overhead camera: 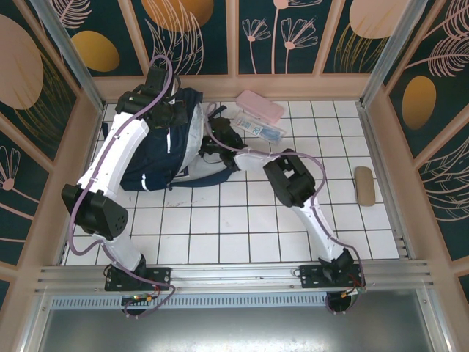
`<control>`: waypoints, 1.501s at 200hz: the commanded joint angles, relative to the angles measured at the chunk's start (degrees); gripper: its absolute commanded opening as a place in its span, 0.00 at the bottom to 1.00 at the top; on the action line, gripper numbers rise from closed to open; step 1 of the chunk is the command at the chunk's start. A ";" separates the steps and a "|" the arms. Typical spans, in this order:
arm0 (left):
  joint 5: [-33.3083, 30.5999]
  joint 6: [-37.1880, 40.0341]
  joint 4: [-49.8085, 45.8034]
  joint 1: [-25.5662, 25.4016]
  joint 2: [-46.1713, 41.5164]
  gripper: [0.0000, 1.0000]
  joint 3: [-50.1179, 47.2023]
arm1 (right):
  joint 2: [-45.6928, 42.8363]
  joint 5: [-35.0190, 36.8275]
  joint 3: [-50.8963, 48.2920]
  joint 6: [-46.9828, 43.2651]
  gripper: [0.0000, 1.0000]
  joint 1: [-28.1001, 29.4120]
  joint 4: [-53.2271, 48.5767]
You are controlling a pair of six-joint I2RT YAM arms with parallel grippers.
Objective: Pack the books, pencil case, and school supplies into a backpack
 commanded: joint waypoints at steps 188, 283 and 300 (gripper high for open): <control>6.38 -0.56 11.28 4.92 -6.98 0.00 -0.77 | -10.67 -0.94 -5.83 -8.29 0.66 -0.70 -12.60; 7.69 -1.01 12.20 4.91 -7.36 0.00 -2.54 | -9.08 0.96 -8.51 -13.54 0.68 -1.71 -18.38; 7.78 -1.05 12.20 4.88 -7.29 0.00 -2.57 | -9.52 0.81 -9.22 -14.58 0.69 -2.10 -18.19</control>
